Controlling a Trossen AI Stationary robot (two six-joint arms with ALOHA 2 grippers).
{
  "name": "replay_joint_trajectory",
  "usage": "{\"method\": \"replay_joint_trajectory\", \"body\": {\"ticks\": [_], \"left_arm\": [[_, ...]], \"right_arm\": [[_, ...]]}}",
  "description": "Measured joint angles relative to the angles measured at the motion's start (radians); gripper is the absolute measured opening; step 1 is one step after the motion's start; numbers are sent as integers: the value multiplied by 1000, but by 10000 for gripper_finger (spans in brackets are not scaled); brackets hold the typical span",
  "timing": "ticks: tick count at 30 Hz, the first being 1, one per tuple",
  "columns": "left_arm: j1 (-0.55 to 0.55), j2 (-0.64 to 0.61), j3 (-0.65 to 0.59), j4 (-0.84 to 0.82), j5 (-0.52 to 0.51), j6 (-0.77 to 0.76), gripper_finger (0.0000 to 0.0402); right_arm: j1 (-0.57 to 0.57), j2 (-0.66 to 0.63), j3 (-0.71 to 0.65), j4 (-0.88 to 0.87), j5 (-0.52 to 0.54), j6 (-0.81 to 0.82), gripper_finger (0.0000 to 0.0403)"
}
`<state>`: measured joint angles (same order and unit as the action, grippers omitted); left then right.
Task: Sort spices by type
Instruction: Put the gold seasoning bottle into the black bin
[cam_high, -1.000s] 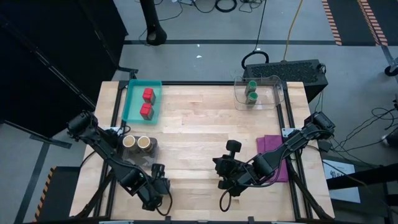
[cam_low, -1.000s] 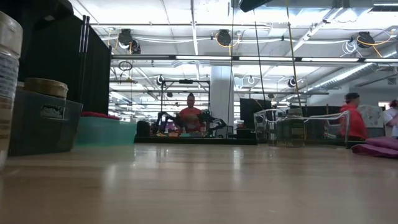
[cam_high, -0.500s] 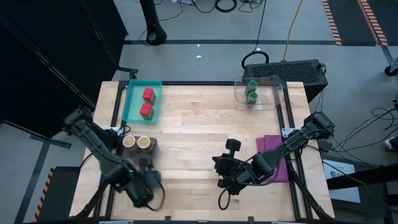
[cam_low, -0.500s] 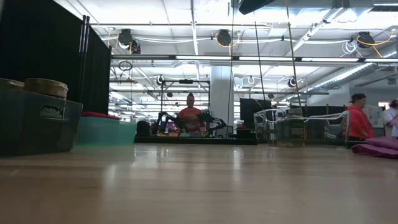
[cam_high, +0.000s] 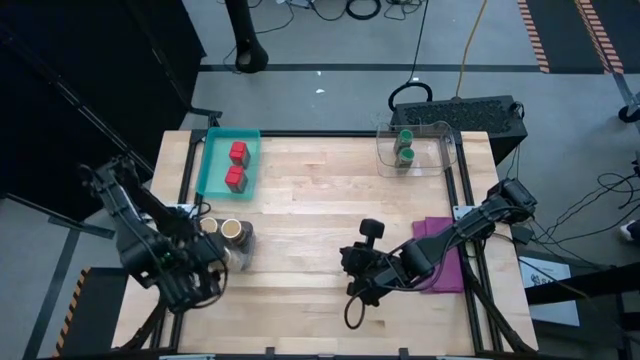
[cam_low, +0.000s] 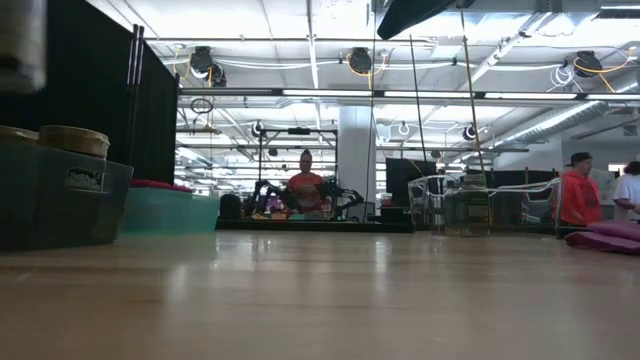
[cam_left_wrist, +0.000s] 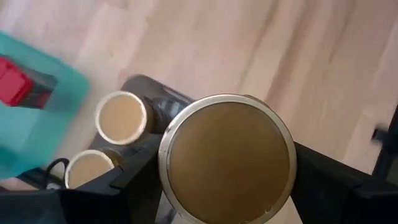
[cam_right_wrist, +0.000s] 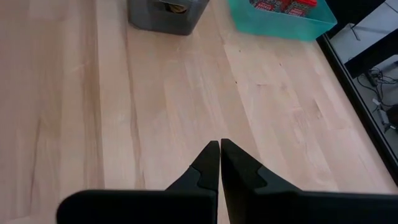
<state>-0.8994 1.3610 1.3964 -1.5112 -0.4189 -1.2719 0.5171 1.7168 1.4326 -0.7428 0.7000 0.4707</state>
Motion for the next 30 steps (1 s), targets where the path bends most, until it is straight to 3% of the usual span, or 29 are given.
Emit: {"method": "replay_joint_trajectory", "body": {"ticks": [2, 10, 30], "left_arm": [[-12, -13, -2, -17, -37, -78, 281], [-52, -17, -94, -15, -6, -203, 281], [-64, -17, -324, 16, 44, -321, 281]], "right_arm": [[-6, 0, 0, 0, 0, 2, 0], [-6, 0, 0, 3, -1, 0, 0], [-40, 0, 0, 10, -25, -15, 0]]}}
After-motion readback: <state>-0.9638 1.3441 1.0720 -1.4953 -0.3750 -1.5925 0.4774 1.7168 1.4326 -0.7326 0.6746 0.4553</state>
